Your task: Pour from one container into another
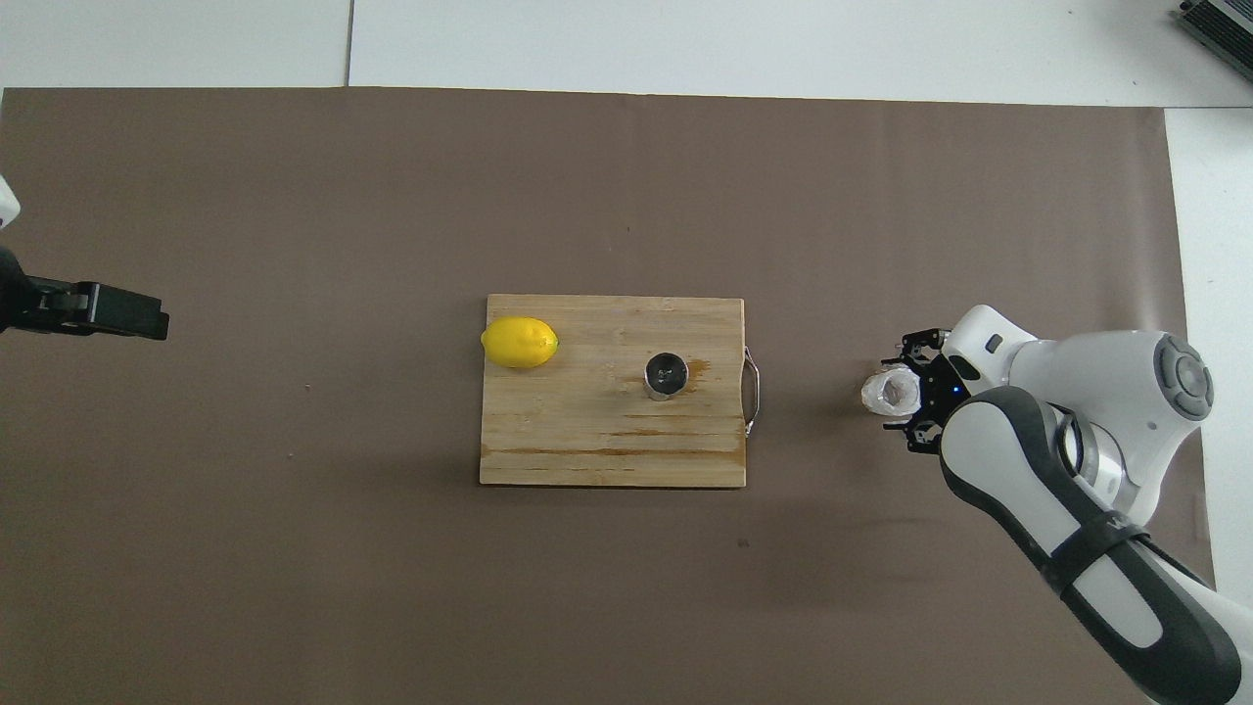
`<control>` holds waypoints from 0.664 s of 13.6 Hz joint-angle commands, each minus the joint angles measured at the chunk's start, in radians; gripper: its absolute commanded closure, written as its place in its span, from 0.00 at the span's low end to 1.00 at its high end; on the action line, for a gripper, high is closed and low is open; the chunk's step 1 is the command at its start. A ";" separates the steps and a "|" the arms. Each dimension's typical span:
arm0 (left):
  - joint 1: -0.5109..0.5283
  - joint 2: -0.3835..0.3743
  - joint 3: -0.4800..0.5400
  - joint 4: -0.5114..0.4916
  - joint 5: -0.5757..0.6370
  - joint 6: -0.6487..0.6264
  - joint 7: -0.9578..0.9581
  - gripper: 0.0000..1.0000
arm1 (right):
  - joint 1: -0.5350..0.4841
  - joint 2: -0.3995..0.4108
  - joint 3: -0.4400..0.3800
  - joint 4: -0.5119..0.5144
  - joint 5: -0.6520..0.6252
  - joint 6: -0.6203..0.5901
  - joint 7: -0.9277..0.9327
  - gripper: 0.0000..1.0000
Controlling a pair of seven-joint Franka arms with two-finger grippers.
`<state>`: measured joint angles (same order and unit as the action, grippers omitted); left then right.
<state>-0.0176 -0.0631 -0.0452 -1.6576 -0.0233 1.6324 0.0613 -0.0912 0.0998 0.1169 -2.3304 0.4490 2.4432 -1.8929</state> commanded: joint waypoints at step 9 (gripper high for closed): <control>0.004 -0.017 0.002 -0.014 -0.006 0.001 0.005 0.00 | -0.019 -0.167 -0.002 0.039 -0.057 -0.139 0.207 0.00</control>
<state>-0.0176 -0.0631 -0.0452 -1.6576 -0.0233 1.6324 0.0613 -0.0981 -0.0122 0.1100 -2.2970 0.4382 2.3443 -1.7754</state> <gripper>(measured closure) 0.000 0.000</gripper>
